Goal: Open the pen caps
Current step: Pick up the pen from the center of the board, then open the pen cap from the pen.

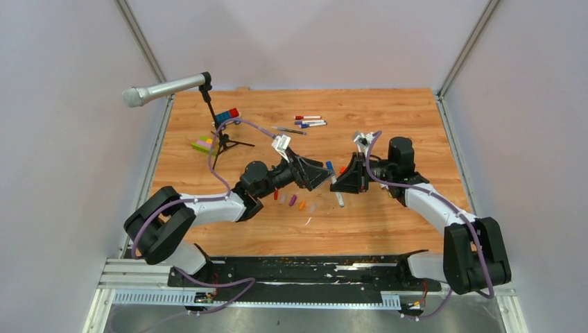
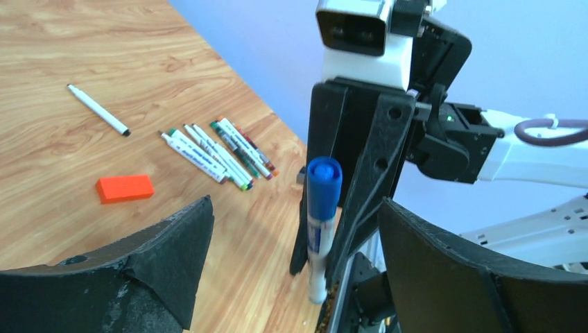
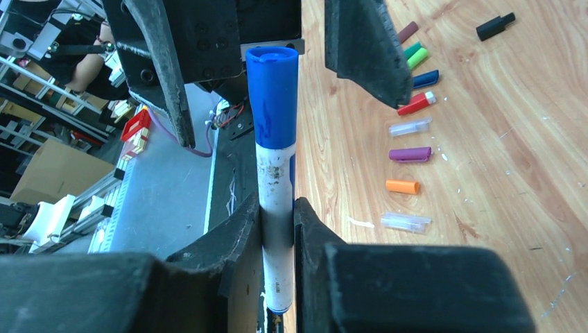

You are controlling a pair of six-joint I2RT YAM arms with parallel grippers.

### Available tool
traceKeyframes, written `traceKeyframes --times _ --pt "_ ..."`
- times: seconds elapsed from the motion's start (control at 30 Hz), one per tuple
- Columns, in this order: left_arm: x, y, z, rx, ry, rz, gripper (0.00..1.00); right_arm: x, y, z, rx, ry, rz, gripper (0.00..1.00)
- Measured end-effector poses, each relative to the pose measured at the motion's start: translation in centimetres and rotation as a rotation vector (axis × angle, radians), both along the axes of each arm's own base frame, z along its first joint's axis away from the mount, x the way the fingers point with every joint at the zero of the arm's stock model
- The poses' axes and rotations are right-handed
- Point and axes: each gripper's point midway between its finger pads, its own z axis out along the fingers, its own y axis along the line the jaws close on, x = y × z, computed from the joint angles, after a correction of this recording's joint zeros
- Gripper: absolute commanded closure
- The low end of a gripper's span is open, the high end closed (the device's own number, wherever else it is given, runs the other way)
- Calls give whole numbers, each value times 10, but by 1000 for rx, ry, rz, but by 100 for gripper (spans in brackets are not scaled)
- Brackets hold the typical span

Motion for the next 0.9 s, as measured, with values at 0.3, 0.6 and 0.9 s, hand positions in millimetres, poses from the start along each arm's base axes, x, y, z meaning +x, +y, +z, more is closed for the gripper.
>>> traceKeyframes --times 0.3,0.6,0.9 --pt "13 -23 6 -94 62 -40 48 -3 2 -7 -13 13 17 100" --pt "11 -26 12 -153 87 -68 100 -1 2 -10 -25 27 -3 100" --pt "29 -10 19 -78 92 23 100 10 11 -7 -36 -22 -29 100"
